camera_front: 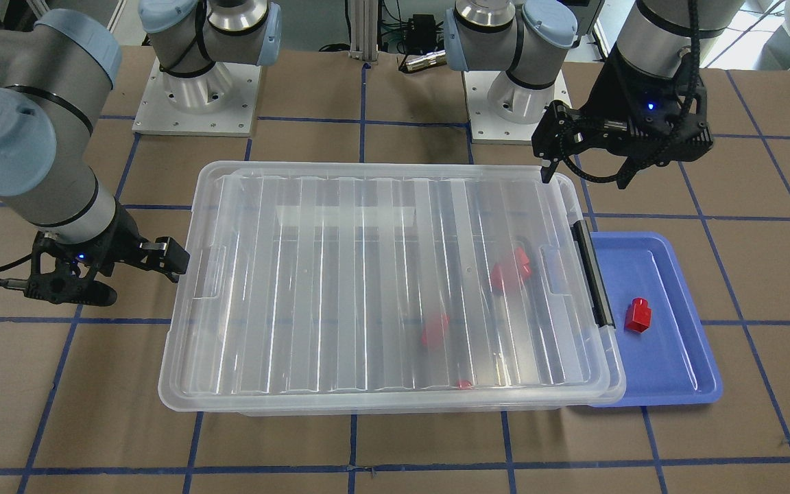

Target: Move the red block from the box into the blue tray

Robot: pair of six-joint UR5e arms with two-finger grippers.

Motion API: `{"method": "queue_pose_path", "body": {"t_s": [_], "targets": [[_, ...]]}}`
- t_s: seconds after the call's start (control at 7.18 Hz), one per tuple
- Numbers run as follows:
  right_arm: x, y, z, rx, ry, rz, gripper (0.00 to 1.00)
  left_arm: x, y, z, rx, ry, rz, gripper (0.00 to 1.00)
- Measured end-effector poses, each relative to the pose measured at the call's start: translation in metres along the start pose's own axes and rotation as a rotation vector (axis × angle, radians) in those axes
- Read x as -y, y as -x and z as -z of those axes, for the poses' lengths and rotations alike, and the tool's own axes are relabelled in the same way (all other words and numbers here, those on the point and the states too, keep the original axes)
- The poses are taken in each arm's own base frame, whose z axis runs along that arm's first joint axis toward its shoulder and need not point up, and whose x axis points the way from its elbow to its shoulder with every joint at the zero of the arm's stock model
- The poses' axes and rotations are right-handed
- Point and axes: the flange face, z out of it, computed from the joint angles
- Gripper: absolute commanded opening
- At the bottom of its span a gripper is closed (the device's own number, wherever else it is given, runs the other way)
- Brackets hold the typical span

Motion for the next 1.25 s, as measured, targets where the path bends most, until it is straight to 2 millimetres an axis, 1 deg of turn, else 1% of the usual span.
{"method": "queue_pose_path", "body": {"t_s": [0.28,0.98,1.11,1.25], "targets": [[0.000,0.000,0.001,0.001,-0.003,-0.001,1.00,0.002,-0.001,-0.003,-0.007,0.003,0.000,1.00],[0.000,0.003,0.006,0.024,-0.012,-0.020,1.00,0.001,-0.001,-0.002,-0.010,0.001,0.000,1.00],[0.001,0.002,0.011,0.024,-0.019,-0.021,1.00,0.001,-0.001,-0.002,-0.010,0.002,0.000,1.00],[-0.002,0.000,0.023,0.022,-0.031,-0.024,1.00,0.001,-0.002,-0.002,-0.010,0.002,0.000,1.00]]}}
